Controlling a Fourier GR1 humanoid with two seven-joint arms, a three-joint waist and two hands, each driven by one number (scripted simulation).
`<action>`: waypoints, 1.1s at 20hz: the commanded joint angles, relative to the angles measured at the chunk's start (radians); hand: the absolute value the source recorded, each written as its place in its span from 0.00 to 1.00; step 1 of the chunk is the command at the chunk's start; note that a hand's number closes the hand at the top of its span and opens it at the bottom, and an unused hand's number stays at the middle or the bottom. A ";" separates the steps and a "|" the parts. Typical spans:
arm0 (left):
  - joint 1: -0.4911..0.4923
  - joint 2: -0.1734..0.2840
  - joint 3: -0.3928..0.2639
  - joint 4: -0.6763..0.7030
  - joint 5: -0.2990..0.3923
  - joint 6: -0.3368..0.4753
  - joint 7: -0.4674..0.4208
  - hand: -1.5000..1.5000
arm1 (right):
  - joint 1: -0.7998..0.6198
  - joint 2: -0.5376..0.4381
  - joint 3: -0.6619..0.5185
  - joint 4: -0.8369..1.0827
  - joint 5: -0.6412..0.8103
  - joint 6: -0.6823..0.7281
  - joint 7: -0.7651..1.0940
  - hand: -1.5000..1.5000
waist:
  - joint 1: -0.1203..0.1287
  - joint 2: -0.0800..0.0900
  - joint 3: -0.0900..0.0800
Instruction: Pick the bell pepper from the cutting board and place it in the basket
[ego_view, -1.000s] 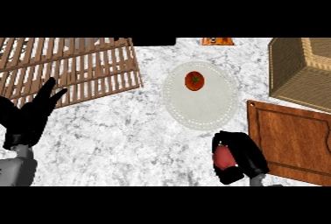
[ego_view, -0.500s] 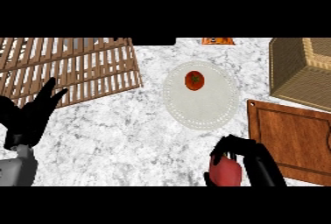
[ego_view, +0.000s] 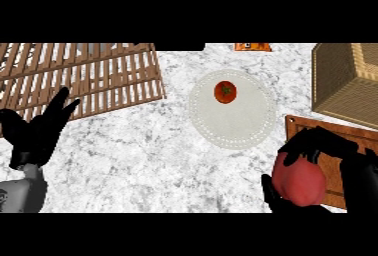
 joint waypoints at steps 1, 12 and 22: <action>-0.099 -0.003 0.008 0.089 -0.011 0.008 0.011 0.50 | -0.154 -0.012 -0.091 -0.016 0.002 0.034 0.096 1.00 | -0.004 0.004 -0.001; -0.033 -0.015 0.009 0.086 -0.024 -0.029 -0.074 0.50 | -0.562 -0.189 -0.386 0.331 -0.038 0.025 0.143 1.00 | 0.003 0.005 -0.001; -0.078 -0.042 -0.003 0.064 -0.032 -0.001 0.004 0.50 | -0.637 -0.395 -0.544 0.750 0.009 -0.112 -0.087 1.00 | 0.005 0.007 0.000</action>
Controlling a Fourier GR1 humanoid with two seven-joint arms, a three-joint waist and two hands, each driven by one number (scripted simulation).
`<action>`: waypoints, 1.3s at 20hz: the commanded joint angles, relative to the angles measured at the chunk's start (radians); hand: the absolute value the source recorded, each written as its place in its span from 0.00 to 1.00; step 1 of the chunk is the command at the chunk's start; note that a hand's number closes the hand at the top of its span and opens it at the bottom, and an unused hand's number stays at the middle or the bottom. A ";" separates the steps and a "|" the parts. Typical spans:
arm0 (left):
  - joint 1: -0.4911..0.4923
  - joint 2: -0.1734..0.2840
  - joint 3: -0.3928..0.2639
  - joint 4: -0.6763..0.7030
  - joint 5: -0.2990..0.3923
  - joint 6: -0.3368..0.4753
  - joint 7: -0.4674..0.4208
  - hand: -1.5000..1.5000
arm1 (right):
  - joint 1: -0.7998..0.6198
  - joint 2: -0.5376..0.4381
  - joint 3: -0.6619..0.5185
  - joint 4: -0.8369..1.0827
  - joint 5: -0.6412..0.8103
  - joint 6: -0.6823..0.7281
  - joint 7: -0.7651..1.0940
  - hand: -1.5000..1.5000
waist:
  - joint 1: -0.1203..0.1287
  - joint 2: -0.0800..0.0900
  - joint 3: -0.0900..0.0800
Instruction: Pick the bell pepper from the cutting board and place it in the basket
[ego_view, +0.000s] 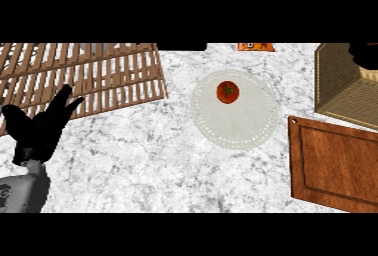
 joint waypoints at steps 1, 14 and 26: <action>-0.064 -0.002 0.010 0.061 -0.003 0.005 0.001 0.50 | 0.066 -0.034 -0.063 0.131 -0.018 -0.093 -0.148 1.00 | -0.011 0.004 -0.003; 0.004 -0.034 -0.019 -0.045 -0.027 0.003 0.021 0.50 | -0.024 -0.225 -0.179 0.645 -0.121 -0.196 -0.506 1.00 | 0.001 0.004 -0.003; -0.055 0.000 0.029 0.031 -0.011 -0.029 0.003 0.50 | -0.083 -0.210 -0.214 1.018 -0.121 -0.459 -0.682 0.00 | 0.003 0.007 -0.003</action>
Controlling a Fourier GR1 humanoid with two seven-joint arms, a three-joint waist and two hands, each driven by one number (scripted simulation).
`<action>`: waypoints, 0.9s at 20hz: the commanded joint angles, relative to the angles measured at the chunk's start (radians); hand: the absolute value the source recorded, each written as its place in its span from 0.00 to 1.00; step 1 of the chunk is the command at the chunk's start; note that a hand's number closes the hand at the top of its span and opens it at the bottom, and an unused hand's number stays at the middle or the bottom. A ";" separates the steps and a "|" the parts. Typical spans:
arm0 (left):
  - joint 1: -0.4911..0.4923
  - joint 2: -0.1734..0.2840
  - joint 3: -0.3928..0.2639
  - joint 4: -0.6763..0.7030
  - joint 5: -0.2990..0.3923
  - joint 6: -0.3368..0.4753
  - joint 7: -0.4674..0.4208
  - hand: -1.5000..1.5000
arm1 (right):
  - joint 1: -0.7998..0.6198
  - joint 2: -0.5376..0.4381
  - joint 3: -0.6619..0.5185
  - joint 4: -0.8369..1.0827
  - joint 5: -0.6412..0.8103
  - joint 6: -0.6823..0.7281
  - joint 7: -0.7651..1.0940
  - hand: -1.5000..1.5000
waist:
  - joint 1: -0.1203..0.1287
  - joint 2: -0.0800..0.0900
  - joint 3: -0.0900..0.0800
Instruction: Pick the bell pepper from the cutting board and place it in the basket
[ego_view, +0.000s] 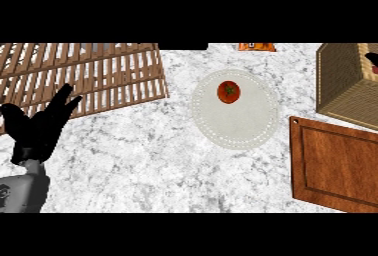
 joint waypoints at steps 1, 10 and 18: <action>0.020 -0.021 -0.006 0.068 -0.018 -0.012 -0.101 0.50 | -0.007 0.015 0.004 0.108 -0.031 -0.047 -0.129 0.00 | -0.004 0.002 -0.002; 0.007 -0.021 0.007 0.028 -0.012 0.007 -0.045 0.50 | -0.080 -0.109 -0.208 0.153 -0.247 -0.025 -0.118 0.00 | -0.020 -0.002 -0.002; -0.013 0.001 0.014 0.004 -0.006 -0.003 0.018 0.50 | 0.045 -0.351 -0.380 0.300 -0.418 0.215 -0.144 0.00 | -0.026 0.000 0.000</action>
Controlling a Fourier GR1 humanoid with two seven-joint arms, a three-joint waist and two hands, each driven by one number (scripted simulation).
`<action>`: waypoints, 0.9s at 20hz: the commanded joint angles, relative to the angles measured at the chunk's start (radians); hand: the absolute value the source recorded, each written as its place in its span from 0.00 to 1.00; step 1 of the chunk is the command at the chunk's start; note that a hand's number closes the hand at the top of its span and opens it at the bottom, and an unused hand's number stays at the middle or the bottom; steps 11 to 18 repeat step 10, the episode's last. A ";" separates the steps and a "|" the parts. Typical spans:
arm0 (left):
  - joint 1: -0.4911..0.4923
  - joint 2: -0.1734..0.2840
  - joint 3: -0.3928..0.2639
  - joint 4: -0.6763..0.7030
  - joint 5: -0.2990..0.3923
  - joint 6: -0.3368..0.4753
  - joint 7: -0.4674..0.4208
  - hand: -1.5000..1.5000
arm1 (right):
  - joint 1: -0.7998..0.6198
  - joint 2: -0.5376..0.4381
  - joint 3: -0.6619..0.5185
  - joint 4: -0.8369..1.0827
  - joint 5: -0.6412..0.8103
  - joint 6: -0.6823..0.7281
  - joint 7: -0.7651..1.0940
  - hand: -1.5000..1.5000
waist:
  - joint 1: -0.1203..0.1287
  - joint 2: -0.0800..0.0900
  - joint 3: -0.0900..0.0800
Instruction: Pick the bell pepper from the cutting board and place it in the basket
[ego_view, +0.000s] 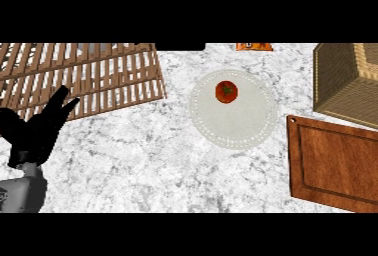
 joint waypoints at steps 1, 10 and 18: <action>0.006 -0.024 -0.017 0.028 -0.011 0.003 -0.017 0.50 | 0.110 -0.135 -0.095 0.059 -0.097 0.165 -0.041 0.00 | -0.016 0.003 -0.002; 0.003 -0.004 0.002 -0.016 0.010 -0.016 0.009 0.50 | 0.327 -0.346 -0.125 0.251 -0.132 0.505 -0.178 0.00 | 0.002 0.007 0.000; 0.003 -0.004 0.002 -0.016 0.010 -0.016 0.009 0.50 | 0.327 -0.346 -0.125 0.251 -0.132 0.505 -0.178 0.00 | 0.002 0.007 0.000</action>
